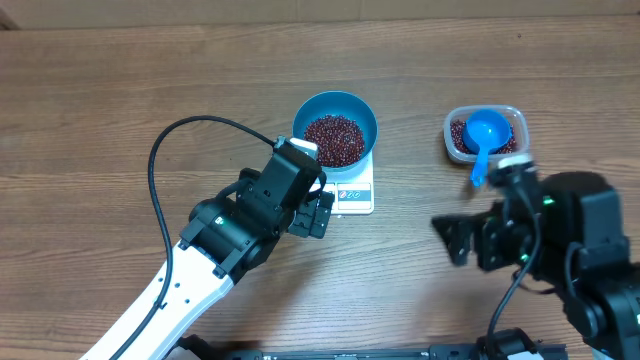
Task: Scoop item into bowl and weigh 150g on scale
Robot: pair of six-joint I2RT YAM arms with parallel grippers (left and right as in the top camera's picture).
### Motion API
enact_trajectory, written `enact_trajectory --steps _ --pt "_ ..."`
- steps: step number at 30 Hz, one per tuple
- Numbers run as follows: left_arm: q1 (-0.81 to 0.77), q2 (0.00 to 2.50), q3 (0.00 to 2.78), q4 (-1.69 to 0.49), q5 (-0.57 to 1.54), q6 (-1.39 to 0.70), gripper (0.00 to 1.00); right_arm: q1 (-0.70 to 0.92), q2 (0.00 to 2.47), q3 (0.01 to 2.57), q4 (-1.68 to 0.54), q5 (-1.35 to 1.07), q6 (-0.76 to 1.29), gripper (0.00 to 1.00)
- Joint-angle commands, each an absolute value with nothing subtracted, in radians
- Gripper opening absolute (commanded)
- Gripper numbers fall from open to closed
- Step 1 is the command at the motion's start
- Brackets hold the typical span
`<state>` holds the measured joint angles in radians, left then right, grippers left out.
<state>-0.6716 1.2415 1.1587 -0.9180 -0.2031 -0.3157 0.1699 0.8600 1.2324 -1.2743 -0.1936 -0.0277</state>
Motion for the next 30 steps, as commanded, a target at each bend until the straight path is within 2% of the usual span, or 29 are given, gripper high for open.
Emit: enact_trajectory --steps 1,10,16,22,30 --pt "-0.666 1.23 1.181 -0.916 -0.21 -0.318 1.0 0.043 0.759 1.123 -1.135 -0.184 -0.174 1.0" --pt "-0.666 1.23 1.181 -0.916 -0.21 -0.318 1.0 -0.047 0.382 0.6 -0.542 -0.232 -0.204 1.0" --pt "-0.666 1.23 1.181 -0.916 -0.21 -0.318 0.99 -0.061 0.132 0.281 -0.251 -0.318 -0.203 1.0" --pt "-0.666 1.23 1.181 -0.916 -0.21 -0.318 1.0 -0.061 0.002 0.141 -0.139 -0.316 -0.203 1.0" --pt "-0.666 1.23 1.181 -0.916 -0.21 -0.318 1.0 -0.052 0.002 0.079 -0.128 -0.27 -0.157 1.0"
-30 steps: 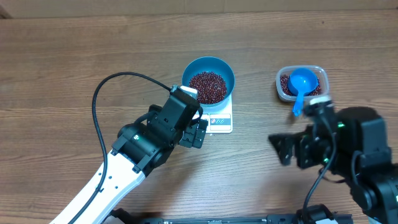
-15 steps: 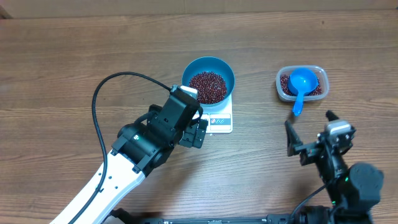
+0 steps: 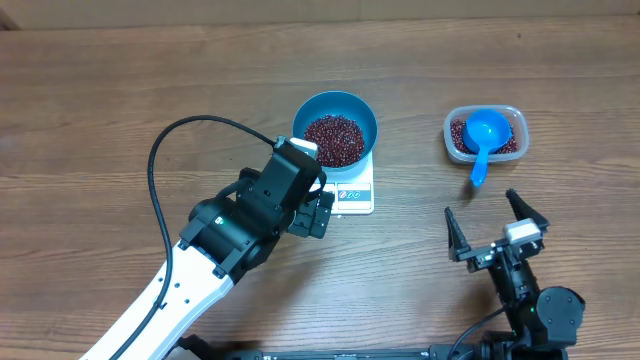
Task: Scoop item into bowl and weigh 150g on scale
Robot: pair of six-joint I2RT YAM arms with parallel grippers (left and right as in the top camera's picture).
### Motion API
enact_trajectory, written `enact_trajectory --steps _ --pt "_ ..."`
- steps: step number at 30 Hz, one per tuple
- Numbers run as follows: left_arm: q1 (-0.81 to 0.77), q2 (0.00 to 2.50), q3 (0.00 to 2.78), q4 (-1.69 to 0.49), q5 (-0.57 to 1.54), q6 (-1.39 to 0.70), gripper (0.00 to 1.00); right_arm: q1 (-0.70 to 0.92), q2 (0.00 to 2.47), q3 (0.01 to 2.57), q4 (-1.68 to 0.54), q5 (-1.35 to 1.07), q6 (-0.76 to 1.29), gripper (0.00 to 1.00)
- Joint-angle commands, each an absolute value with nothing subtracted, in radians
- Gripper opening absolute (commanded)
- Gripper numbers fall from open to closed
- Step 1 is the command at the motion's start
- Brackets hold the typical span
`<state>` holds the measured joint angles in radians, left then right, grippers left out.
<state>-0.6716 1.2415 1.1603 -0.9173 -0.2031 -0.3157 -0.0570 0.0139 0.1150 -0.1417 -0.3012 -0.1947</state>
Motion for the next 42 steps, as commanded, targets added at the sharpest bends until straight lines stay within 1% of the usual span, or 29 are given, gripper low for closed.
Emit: enact_trajectory --steps 1,5,7,37,42 --pt "-0.666 1.23 1.181 -0.916 -0.21 -0.318 1.0 -0.052 0.002 0.072 -0.125 -0.271 -0.149 1.0" --pt "-0.666 1.23 1.181 -0.916 -0.21 -0.318 1.0 -0.052 0.002 0.018 -0.081 -0.27 -0.081 1.0" --pt "-0.666 1.23 1.181 -0.916 -0.21 -0.318 1.0 -0.051 0.002 0.007 -0.057 -0.267 -0.079 1.0" --pt "-0.666 1.23 1.181 -0.916 -0.21 -0.318 1.0 -0.051 0.002 0.008 -0.057 -0.263 -0.079 1.0" --pt "-0.666 1.23 1.181 -0.945 -0.211 -0.318 1.0 -0.051 0.002 0.008 -0.057 -0.263 -0.079 1.0"
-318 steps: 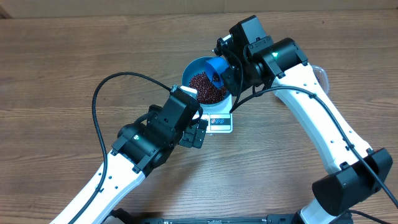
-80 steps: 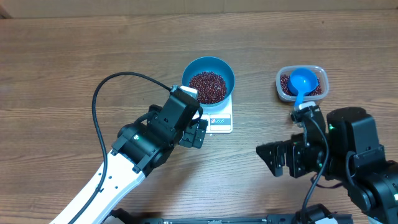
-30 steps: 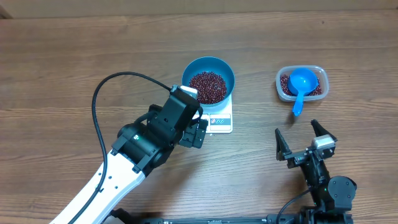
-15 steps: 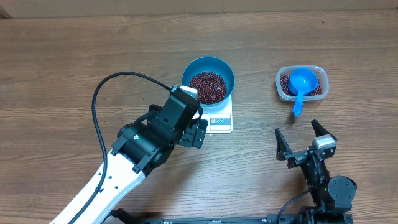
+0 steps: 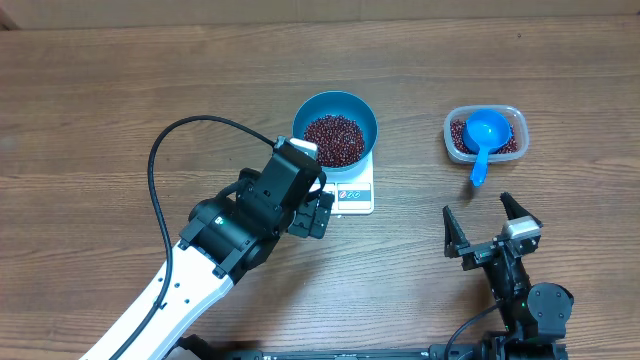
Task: Scoop item into bowl and weigh 150g on scale
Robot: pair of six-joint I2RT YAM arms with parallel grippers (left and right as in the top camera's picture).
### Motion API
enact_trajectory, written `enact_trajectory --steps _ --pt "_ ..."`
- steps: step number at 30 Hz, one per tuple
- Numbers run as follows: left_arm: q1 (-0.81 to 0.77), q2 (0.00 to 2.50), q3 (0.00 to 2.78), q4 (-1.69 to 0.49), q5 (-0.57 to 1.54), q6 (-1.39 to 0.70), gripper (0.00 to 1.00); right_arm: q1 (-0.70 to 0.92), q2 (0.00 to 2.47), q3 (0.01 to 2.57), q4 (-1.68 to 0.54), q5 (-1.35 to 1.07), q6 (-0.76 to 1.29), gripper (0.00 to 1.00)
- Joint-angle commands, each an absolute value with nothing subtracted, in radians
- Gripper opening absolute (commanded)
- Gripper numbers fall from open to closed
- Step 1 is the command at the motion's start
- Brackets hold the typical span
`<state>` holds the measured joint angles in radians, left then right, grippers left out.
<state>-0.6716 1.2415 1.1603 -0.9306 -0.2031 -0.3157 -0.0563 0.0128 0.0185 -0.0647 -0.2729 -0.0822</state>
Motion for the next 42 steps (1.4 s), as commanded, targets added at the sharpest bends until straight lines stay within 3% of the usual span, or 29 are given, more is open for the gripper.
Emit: enact_trajectory --steps 1,9,27,42 --pt "-0.666 1.23 1.181 -0.946 -0.21 -0.318 1.0 -0.051 0.002 0.008 -0.057 -0.263 -0.079 1.0" --pt "-0.64 1.041 1.149 -0.942 -0.216 -0.319 1.0 -0.051 0.002 0.008 -0.057 -0.263 -0.079 1.0" --pt "-0.159 0.266 0.465 -0.6 0.058 -0.317 1.0 -0.051 0.003 0.008 -0.057 -0.263 -0.079 1.0" --pt "-0.07 0.003 0.131 -0.379 0.056 -0.39 1.0 -0.051 0.003 0.008 -0.057 -0.263 -0.079 1.0"
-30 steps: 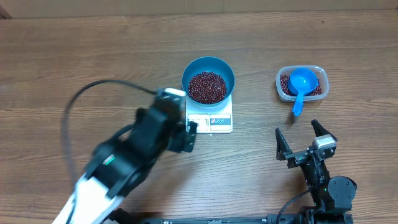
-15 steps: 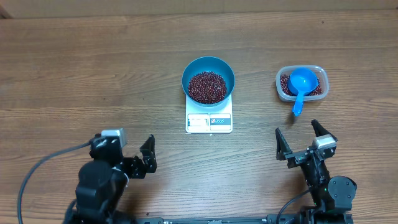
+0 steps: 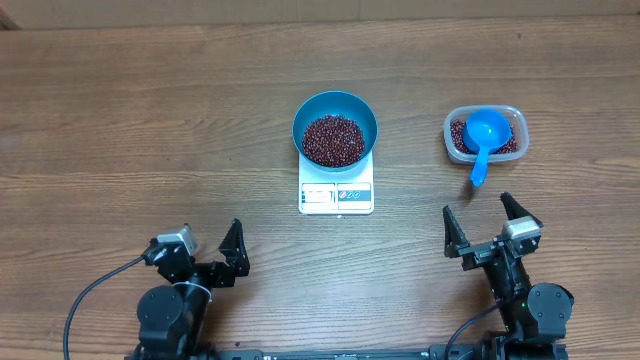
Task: Scoop item into bowl and weigh 150g on scale
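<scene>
A blue bowl (image 3: 335, 128) holding red beans stands on the white scale (image 3: 336, 196) at the middle of the table. To the right, a clear tub (image 3: 512, 120) of red beans has the blue scoop (image 3: 484, 134) lying in it, handle pointing toward the front. My left gripper (image 3: 197, 252) is at the front left edge, open and holding nothing, far from the scale. My right gripper (image 3: 485, 222) sits at the front right, open and empty, a little in front of the scoop's handle. The scale's reading is too small to make out.
A black cable (image 3: 95, 290) loops from the left arm's base near the front edge. The wooden table (image 3: 150, 120) runs wide to the left and behind the bowl.
My left arm, which reached to the scale's front left corner, now rests folded at the front left edge. The right arm, bowl, scale, tub and scoop are where they were.
At first the left gripper was beside the scale and the right arm was just in front of the tub, with the scoop lying in it. Then the right arm was back at the front edge, open. Now the left arm is back too.
</scene>
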Robot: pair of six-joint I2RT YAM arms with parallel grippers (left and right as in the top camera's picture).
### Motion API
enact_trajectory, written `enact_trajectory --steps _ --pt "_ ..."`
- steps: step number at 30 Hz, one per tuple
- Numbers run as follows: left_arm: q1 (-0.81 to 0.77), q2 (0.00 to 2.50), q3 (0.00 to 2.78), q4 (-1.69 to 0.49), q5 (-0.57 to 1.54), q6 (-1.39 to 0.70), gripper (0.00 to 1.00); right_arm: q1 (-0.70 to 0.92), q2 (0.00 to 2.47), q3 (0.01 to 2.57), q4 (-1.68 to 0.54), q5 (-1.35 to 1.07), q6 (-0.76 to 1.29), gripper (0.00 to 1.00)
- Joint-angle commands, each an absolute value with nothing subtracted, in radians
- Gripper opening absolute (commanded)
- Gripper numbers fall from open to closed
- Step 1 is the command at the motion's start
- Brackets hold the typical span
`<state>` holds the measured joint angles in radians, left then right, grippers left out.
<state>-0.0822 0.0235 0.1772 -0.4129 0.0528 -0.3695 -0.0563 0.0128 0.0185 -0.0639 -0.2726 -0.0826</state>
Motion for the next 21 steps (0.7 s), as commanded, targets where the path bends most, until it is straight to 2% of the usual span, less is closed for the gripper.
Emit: enact_trajectory --steps 1,21 --pt "-0.07 0.003 0.118 -0.364 0.057 -0.39 1.0 -0.051 0.003 0.008 -0.057 -0.263 -0.079 1.0" --pt "-0.071 0.004 0.102 -0.336 0.043 -0.366 0.99 -0.051 0.003 0.008 -0.057 -0.263 -0.079 1.0"
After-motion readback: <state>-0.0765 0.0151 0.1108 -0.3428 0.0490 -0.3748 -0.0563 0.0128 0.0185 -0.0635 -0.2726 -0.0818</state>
